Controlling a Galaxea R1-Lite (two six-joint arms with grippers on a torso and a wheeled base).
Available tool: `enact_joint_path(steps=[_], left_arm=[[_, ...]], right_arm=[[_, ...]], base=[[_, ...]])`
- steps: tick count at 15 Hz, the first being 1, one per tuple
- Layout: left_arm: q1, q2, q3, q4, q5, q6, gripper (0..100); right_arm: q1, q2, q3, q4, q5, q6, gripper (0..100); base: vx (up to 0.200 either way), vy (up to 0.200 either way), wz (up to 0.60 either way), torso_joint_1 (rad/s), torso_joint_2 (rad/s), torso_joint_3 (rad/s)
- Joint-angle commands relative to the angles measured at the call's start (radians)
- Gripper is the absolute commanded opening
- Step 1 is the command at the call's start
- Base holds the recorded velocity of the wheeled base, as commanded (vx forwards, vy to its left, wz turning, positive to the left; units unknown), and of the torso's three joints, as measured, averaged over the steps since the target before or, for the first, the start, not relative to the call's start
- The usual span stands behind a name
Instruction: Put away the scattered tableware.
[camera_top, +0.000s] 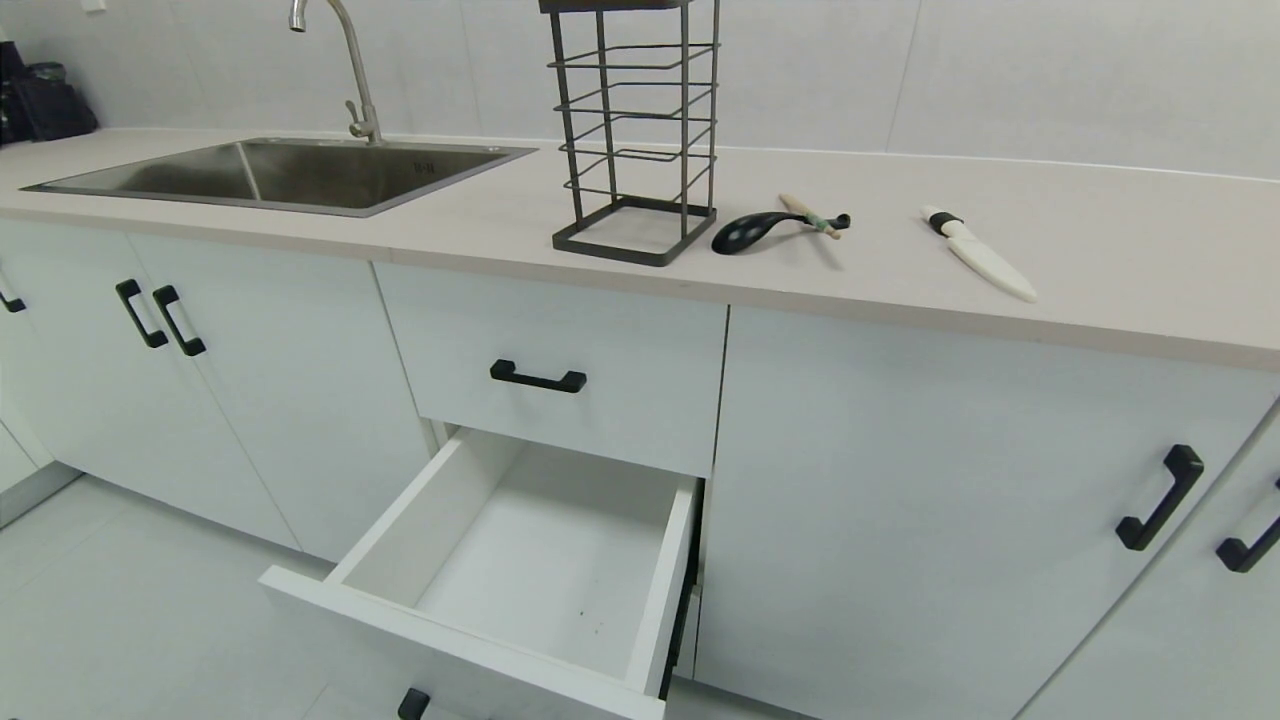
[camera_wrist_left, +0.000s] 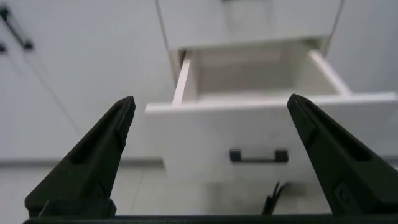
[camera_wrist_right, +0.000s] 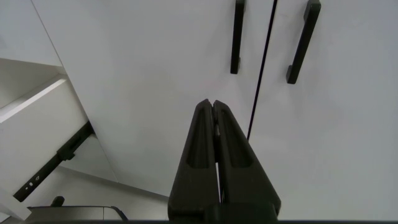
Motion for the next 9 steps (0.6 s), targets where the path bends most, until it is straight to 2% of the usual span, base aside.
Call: enact_joint_path(steps=[1, 4, 7, 9], left_arm=[[-0.001, -0.055, 0.002, 0.025, 0.059, -0.025, 100], [-0.001, -0.055, 0.002, 0.027, 0.079, -0.067, 100], [-0.001, -0.055, 0.002, 0.028, 0.076, -0.068, 100], [-0.001, -0.055, 0.002, 0.030, 0.082, -0.096, 100]], right_arm=[[0.001, 0.002, 0.000, 0.000, 0.000, 0.000, 0], [0.001, 0.002, 0.000, 0.000, 0.000, 0.000, 0], [0.001, 0.002, -0.001, 0.002, -0.001, -0.001, 0], [0.001, 0.002, 0.000, 0.002, -0.001, -0.001, 0]], base=[[0.000, 0.000, 0.00, 0.000, 0.00, 0.000], [0.000, 0.000, 0.00, 0.000, 0.00, 0.000], [0.000, 0.000, 0.00, 0.000, 0.00, 0.000], [0.000, 0.000, 0.00, 0.000, 0.00, 0.000]])
